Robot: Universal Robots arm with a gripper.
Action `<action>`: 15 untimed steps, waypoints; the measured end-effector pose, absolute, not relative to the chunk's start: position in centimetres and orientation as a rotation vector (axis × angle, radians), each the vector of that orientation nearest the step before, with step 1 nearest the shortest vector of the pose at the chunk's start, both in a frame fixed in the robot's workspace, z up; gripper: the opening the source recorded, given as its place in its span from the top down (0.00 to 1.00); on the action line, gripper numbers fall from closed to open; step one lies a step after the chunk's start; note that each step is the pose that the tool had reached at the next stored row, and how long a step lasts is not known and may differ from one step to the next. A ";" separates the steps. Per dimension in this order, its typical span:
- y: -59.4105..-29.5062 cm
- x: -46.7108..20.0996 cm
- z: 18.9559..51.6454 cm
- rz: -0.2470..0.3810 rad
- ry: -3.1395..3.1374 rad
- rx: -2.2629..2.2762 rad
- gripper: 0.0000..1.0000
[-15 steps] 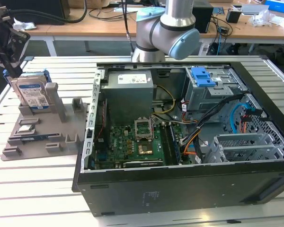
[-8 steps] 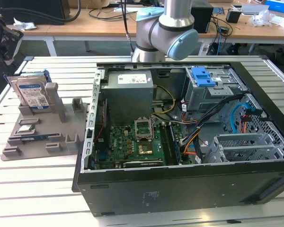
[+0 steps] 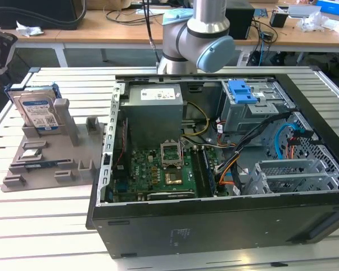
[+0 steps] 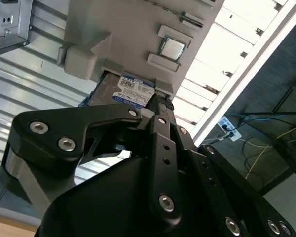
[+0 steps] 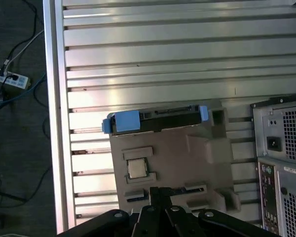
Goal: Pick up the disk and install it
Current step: 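Reach for the disk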
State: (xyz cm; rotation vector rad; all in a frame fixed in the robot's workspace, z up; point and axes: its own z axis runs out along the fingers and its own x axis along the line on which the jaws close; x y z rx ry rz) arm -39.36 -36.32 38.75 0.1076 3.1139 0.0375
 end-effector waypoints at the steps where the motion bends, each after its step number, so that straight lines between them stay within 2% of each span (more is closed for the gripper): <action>1: -35.7 -39.5 38.7 0.016 3.114 0.103 0.89; 4: -34.9 -39.5 38.6 0.002 3.114 0.091 0.89; 15: -34.9 -39.5 38.6 0.001 3.114 0.089 0.89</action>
